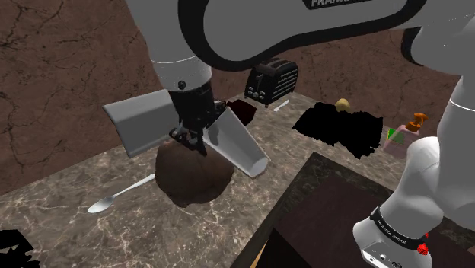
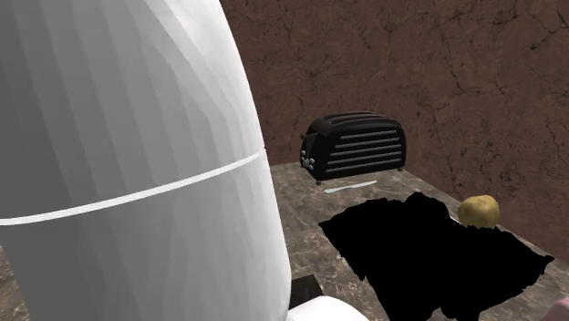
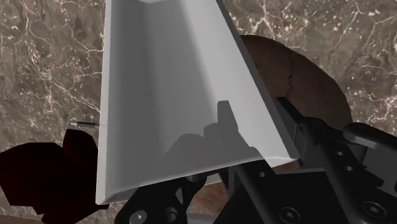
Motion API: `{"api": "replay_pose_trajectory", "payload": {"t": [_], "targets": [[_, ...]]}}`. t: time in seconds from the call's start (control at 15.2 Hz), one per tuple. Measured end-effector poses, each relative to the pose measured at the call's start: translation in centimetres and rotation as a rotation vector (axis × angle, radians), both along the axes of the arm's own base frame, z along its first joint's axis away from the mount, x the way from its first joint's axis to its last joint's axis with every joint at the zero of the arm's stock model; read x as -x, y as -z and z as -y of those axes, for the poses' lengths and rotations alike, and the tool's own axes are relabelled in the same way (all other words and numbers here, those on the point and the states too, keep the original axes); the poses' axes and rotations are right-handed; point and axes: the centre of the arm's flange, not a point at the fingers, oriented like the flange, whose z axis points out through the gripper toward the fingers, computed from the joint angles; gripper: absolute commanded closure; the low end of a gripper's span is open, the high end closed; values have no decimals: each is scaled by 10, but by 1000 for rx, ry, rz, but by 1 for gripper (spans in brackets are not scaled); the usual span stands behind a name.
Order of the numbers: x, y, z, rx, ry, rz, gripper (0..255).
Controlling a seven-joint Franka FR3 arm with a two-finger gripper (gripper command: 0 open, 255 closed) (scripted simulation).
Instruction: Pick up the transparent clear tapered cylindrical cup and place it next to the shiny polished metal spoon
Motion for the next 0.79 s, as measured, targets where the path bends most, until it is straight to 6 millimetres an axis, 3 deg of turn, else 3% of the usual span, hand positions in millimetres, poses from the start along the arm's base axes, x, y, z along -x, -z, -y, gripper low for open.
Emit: {"api": "replay_pose_trajectory", "payload": {"t": [0.26, 0.66, 0.79], "targets": [[18, 15, -40, 65, 2, -25, 255], [39, 2, -147, -150, -20, 73, 255], [43, 3, -168, -167, -23, 100, 255]]}}
